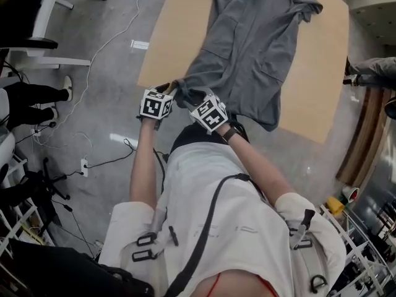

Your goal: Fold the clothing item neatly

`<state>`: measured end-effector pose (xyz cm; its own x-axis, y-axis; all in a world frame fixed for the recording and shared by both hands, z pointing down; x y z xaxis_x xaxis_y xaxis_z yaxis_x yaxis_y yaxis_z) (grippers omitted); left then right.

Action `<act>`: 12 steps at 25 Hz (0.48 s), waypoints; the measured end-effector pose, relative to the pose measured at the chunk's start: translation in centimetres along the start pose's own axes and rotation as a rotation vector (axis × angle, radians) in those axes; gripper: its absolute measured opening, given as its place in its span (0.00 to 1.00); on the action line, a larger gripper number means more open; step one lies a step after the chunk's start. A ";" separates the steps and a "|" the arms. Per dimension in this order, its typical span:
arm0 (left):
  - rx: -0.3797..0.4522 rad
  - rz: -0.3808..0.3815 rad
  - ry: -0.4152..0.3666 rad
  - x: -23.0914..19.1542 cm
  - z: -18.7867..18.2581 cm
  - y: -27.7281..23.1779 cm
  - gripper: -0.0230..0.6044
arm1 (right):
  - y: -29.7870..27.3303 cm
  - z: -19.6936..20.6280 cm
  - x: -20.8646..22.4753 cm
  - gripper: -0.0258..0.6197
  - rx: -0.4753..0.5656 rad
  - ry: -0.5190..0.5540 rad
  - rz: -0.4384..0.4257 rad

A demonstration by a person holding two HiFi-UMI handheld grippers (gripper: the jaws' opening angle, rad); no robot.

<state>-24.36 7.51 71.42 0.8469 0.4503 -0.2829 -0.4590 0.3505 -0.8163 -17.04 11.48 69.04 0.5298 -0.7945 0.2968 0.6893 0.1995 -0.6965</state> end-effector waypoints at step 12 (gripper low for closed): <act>0.265 -0.118 -0.156 5.2 -1.6 8.7 0.05 | 10.4 -0.7 -0.5 0.06 0.168 -0.079 0.042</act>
<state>-23.50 11.61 62.08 0.8564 0.5071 -0.0972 -0.4318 0.6002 -0.6733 -10.46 13.49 61.14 0.5922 -0.7374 0.3248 0.7351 0.3294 -0.5925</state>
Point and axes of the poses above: the fingertips, and each gripper's own axes: y backward along the fingers, x to its right, z out of its underside, the point moved 2 cm from there along y, backward along the fingers, and after that the axes turned 2 degrees about x, right-handed, at the moved point
